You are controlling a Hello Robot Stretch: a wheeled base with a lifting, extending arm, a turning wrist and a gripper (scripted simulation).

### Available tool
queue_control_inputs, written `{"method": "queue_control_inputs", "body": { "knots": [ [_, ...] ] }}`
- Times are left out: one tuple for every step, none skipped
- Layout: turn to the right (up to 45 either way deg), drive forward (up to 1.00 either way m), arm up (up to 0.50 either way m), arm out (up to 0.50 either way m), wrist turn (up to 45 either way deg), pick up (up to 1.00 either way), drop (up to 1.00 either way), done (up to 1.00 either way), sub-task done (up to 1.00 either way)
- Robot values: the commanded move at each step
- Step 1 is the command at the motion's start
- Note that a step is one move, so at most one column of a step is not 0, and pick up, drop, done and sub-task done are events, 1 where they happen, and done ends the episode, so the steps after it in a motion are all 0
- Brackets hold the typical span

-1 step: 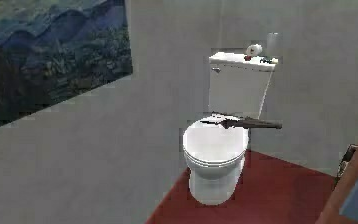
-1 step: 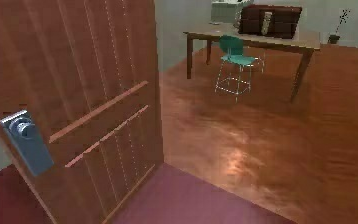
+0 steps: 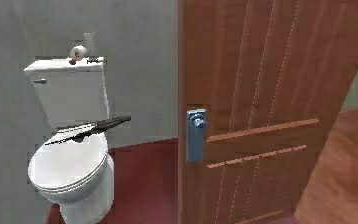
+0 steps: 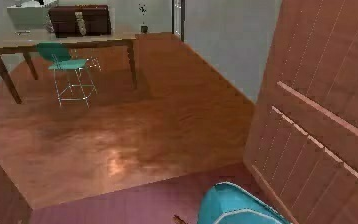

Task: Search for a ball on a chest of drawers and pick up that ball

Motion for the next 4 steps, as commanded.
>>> {"method": "queue_control_inputs", "body": {
  "knots": [
    [45.0,0.00,0.00,0.00,0.0,0.00,0.00,0.00,0.00],
    [42.0,0.00,0.00,0.00,0.0,0.00,0.00,0.00,0.00],
    [0.0,1.00,0.00,0.00,0.0,0.00,0.00,0.00,0.00],
    [3.0,0.00,0.00,0.00,0.0,0.00,0.00,0.00,0.00]
  ]
}}
